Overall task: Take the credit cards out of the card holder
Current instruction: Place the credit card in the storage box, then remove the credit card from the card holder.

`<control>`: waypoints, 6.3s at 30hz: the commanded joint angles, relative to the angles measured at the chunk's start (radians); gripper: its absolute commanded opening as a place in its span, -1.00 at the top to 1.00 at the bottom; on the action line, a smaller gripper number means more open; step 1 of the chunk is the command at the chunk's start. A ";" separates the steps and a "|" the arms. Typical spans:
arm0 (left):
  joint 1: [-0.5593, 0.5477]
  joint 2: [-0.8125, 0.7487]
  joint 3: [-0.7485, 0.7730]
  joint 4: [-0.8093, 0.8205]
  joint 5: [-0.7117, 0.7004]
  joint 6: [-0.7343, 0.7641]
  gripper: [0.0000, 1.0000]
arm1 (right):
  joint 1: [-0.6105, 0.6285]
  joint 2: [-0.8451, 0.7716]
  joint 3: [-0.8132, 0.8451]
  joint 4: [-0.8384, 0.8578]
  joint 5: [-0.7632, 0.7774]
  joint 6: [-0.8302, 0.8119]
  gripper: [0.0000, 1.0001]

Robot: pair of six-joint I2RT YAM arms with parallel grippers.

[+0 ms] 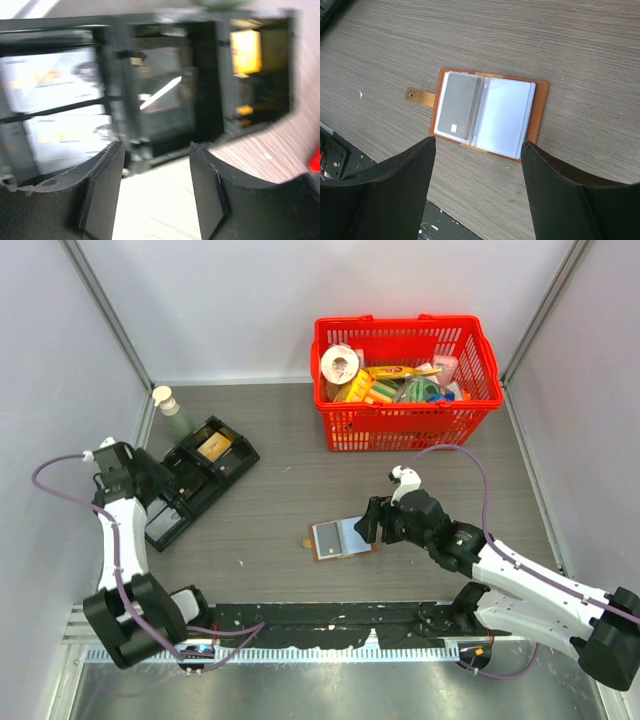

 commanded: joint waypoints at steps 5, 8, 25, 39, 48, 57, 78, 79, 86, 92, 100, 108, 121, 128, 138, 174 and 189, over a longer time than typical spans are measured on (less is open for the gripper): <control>-0.386 -0.171 0.050 -0.027 0.137 -0.006 -0.28 | 0.005 0.127 0.087 0.005 -0.035 -0.056 -0.37; -0.611 -0.189 0.018 -0.021 0.137 -0.050 -0.32 | 0.013 0.186 0.115 0.008 -0.049 -0.056 -0.29; -1.212 0.090 -0.138 0.262 -0.005 -0.247 -0.38 | 0.163 0.453 0.219 0.037 0.014 -0.009 -0.13; -1.244 0.164 -0.307 0.443 -0.018 -0.308 0.52 | 0.295 0.650 0.369 -0.050 0.218 -0.024 -0.27; -1.258 0.139 -0.385 0.517 -0.015 -0.359 1.00 | 0.330 0.726 0.409 -0.073 0.286 -0.012 -0.35; -1.270 0.106 -0.442 0.546 -0.021 -0.388 0.99 | 0.346 0.801 0.428 -0.113 0.364 0.008 -0.33; -1.307 0.027 -0.496 0.510 -0.022 -0.409 0.99 | 0.361 0.763 0.501 -0.294 0.537 -0.009 -0.03; -1.307 0.024 -0.497 0.510 -0.025 -0.412 1.00 | 0.361 0.756 0.500 -0.283 0.496 -0.018 -0.05; -1.312 0.018 -0.496 0.508 -0.033 -0.419 1.00 | 0.370 0.755 0.483 -0.139 0.338 -0.029 -0.25; -1.318 0.018 -0.497 0.510 -0.035 -0.422 0.99 | 0.370 0.819 0.490 -0.141 0.361 -0.035 -0.29; -1.324 0.027 -0.494 0.511 -0.033 -0.422 1.00 | 0.370 0.856 0.484 -0.138 0.338 -0.042 -0.30; -1.332 0.038 -0.491 0.522 -0.033 -0.425 1.00 | 0.370 0.856 0.481 -0.136 0.301 -0.045 -0.30; -1.344 0.036 -0.502 0.511 -0.022 -0.423 1.00 | 0.367 0.859 0.501 -0.239 0.453 -0.047 -0.07; -1.352 0.032 -0.500 0.500 -0.016 -0.420 1.00 | 0.369 0.832 0.520 -0.279 0.537 -0.055 0.10; -1.356 0.032 -0.502 0.496 -0.016 -0.419 1.00 | 0.369 0.773 0.538 -0.303 0.556 -0.095 0.12; -1.310 0.047 -0.096 0.060 -0.371 -0.178 -0.31 | 0.016 0.493 0.221 0.060 -0.027 -0.079 0.53; -1.330 0.072 -0.137 0.377 -0.059 -0.402 -0.43 | -0.104 0.557 0.033 0.408 -0.282 -0.009 0.88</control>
